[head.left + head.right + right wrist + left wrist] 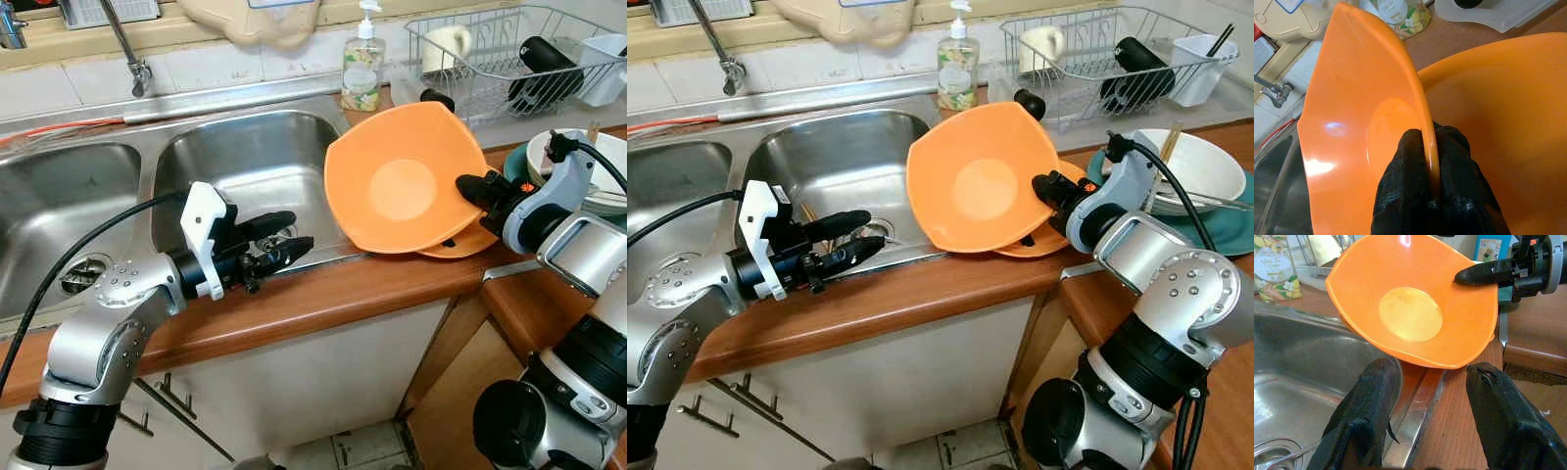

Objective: Kitchen organization

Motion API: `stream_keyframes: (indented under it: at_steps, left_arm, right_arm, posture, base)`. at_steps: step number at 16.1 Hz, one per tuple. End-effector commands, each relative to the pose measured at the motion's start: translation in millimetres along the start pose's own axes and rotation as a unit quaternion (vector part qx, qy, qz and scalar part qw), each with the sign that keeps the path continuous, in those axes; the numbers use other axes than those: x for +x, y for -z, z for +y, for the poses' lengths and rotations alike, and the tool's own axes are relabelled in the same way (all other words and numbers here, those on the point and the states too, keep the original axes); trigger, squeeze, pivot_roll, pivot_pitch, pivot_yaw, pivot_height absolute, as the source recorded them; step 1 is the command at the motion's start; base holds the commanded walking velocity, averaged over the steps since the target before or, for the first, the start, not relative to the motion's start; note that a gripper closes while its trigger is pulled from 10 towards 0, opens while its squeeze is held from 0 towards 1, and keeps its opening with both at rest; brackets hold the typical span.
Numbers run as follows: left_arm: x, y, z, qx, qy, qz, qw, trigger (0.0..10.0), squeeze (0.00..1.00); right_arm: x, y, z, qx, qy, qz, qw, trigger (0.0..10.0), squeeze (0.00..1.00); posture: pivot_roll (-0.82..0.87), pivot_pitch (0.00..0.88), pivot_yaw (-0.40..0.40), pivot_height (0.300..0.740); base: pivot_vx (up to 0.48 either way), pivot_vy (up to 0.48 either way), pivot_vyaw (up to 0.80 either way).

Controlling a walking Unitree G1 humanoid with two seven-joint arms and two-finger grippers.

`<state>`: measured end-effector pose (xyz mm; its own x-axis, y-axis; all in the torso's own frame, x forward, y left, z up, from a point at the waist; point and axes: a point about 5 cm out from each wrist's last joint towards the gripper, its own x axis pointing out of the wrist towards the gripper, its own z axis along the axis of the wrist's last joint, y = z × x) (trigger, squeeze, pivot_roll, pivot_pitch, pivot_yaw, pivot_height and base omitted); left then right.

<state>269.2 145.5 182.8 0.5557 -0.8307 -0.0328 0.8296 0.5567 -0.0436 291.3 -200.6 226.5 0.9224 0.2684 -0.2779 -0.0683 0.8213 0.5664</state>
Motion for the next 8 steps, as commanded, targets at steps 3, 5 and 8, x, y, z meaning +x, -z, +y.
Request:
stream_keyframes:
  at_steps: [3, 5, 8]
  left_arm:
    - [-0.6, -5, 2.5, 0.005, -0.007, -0.006, 1.0, 10.0, 0.0]
    - [-0.1, -9, 8.1, -0.004, -0.033, -0.019, 0.999, 10.0, 0.0]
    - [-0.4, -14, 16.7, -0.022, -0.067, -0.04, 0.997, 10.0, 1.0]
  right_arm:
    - [-0.5, -6, 4.4, -0.003, -0.017, -0.018, 1.0, 0.0, 0.0]
    - [-1.3, -15, 12.0, 0.012, -0.054, -0.046, 0.997, 0.0, 0.0]
    - [-1.8, -27, 27.0, 0.005, -0.11, -0.083, 0.99, 0.0, 0.0]
  posture:
    - [-0.06, 0.0, 0.07, 0.74]
    - [-0.06, 0.0, 0.071, 0.74]
    - [-0.06, 0.0, 0.07, 0.74]
  base:
    - [0.0, 0.0, 0.0]
    - [0.0, 0.0, 0.0]
    - [0.0, 0.0, 0.0]
